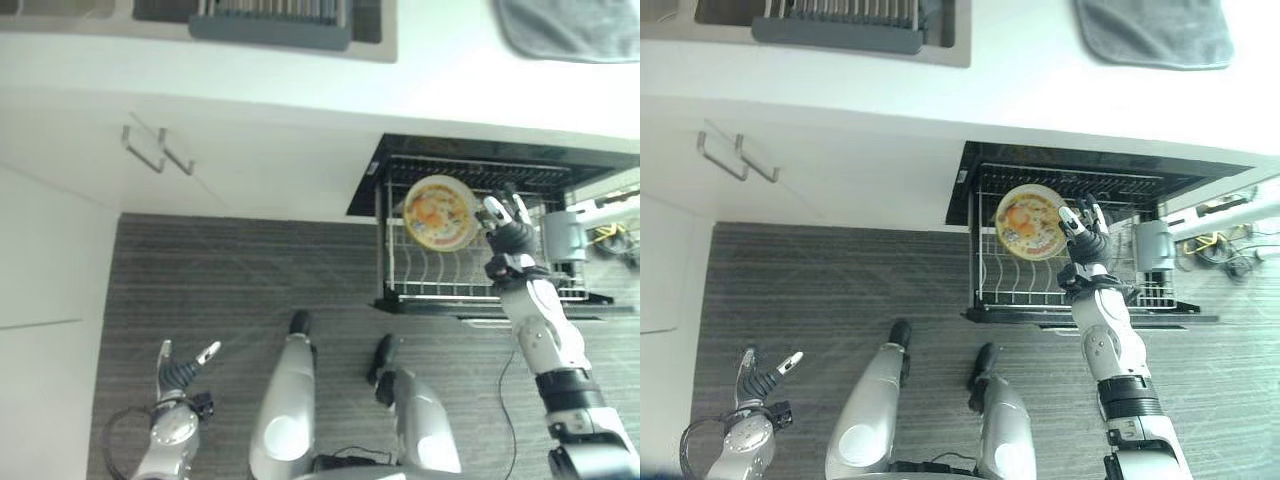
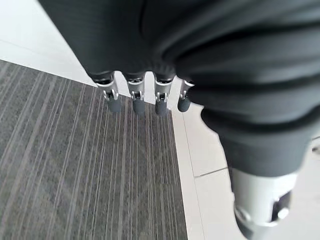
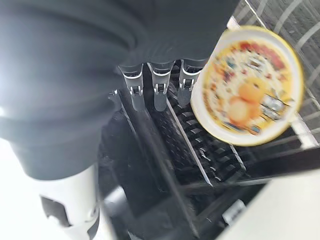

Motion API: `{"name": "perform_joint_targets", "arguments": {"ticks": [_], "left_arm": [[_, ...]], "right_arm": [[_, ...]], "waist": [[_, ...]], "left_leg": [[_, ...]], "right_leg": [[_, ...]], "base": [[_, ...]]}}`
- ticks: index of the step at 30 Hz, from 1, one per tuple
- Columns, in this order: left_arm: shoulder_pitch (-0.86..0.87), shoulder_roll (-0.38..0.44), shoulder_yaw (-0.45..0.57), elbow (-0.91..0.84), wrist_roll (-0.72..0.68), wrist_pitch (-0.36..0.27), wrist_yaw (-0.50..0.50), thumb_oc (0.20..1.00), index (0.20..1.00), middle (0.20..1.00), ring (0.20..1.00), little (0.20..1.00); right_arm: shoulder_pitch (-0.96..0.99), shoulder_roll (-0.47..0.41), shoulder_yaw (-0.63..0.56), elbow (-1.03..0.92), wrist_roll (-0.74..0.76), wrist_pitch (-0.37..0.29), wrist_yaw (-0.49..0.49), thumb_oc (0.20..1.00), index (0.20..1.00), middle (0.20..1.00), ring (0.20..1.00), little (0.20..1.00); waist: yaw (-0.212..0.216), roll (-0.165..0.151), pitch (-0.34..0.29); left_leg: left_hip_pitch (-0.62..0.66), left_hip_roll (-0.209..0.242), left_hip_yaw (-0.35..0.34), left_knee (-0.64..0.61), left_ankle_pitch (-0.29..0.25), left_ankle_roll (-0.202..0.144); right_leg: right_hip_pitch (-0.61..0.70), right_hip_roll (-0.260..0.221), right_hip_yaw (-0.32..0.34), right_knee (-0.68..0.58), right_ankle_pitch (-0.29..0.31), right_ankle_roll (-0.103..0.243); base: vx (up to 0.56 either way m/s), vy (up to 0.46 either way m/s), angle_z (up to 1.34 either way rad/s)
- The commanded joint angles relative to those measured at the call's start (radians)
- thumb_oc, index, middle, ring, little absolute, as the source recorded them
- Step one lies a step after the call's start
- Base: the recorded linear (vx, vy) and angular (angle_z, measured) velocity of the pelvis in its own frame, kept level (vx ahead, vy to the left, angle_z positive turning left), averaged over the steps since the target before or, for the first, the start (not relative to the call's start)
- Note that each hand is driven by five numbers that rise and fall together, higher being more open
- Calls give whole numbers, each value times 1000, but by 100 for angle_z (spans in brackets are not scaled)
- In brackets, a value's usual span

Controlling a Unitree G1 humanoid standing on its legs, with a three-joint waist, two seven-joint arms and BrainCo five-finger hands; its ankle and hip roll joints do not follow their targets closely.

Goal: Place the dishes in the dishwasher.

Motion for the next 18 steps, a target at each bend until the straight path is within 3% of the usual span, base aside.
{"name": "perform_joint_targets", "arguments": {"ticks": [1, 7, 12, 15, 18], "left_arm": [[66, -12, 32, -8, 43, -54, 30, 1000, 1000, 1000, 1000, 1000], [64, -52, 71, 48, 33, -50, 25, 1000, 1000, 1000, 1000, 1000], [83, -95, 93, 85, 22, -43, 8, 1000, 1000, 1000, 1000, 1000], [85, -116, 87, 92, 22, -58, 7, 1000, 1000, 1000, 1000, 1000], [45, -100, 41, 64, -11, -49, 15, 1000, 1000, 1000, 1000, 1000]], "right_arm": [[9, -26, -58, -40, 6, -59, -14, 1000, 1000, 1000, 1000, 1000], [148, 3, -121, -136, -157, -106, -104, 1000, 1000, 1000, 1000, 1000], [257, -7, -177, -163, -516, -204, -474, 1000, 1000, 1000, 1000, 1000], [286, 38, -158, -68, -481, -284, -592, 1000, 1000, 1000, 1000, 1000], [238, 57, -133, 57, -355, -381, -660, 1000, 1000, 1000, 1000, 1000]], "waist": [[-12, 47, -53], [-68, 61, -104], [-107, 96, -107], [-121, 115, -75], [-122, 139, -22]], "left_leg": [[41, 17, 17, -156, 137, -14], [108, 22, 70, -204, 140, -15], [104, 23, 89, -128, 106, -13], [52, 22, 91, -31, 78, -7], [-49, 17, 80, 78, 42, 0]], "right_leg": [[-59, 9, 13, 43, 67, 5], [-4, -2, 20, -16, 88, 19], [2, -17, 40, 23, 60, 12], [-44, -29, 51, 102, 27, -6], [-150, -40, 62, 225, -16, -26]], "base": [[36, 23, -9], [28, 34, -17], [42, 40, -18], [-36, 25, -12], [-175, 20, 10]]}}
